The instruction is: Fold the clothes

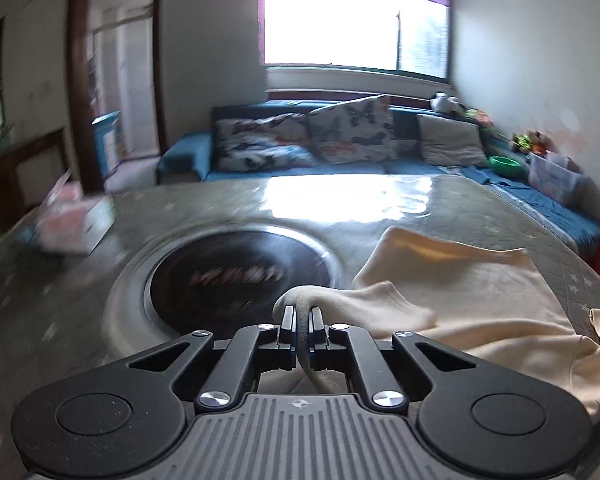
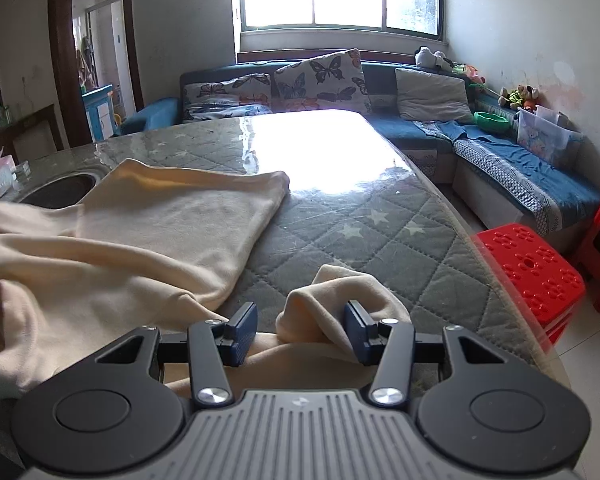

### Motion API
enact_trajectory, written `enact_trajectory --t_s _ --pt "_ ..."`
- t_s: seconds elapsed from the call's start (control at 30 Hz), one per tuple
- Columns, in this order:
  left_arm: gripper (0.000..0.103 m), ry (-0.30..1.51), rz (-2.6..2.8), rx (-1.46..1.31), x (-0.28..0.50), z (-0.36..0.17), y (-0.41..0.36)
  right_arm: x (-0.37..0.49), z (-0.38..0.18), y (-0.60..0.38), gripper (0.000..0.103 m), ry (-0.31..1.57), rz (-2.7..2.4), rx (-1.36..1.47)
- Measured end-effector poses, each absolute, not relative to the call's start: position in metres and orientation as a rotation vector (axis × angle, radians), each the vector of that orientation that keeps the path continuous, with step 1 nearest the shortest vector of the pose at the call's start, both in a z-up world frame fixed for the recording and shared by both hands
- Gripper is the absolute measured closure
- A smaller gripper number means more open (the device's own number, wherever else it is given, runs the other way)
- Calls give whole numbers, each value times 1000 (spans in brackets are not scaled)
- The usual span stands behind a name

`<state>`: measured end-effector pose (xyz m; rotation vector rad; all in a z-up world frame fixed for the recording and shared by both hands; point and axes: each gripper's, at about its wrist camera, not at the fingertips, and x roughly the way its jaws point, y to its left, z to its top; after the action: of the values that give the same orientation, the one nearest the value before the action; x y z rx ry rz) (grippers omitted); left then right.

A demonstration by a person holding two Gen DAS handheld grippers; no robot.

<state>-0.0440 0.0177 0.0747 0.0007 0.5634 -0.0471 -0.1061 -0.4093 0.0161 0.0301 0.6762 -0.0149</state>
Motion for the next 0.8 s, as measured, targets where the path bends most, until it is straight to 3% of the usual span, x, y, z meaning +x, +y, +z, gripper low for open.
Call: enact_trajectory --t_s 0.27,0.33,0.37,0.4,0.57,0.8 --pt "93 692 36 -42 -77 47 48 -118 16 -411 54 686 -38 27" --pt "85 718 57 -46 -78 42 53 -121 16 -416 54 689 -54 33" --pt "74 719 64 -46 -80 42 55 -122 16 -418 54 691 -65 34" --pt "70 720 70 -46 -82 42 57 -123 16 -421 54 693 -75 35" --pt "57 690 65 -28 -87 52 58 -125 18 -439 53 704 -119 41" --pt "49 638 2 11 -71 73 46 -111 33 -434 53 658 -88 1"
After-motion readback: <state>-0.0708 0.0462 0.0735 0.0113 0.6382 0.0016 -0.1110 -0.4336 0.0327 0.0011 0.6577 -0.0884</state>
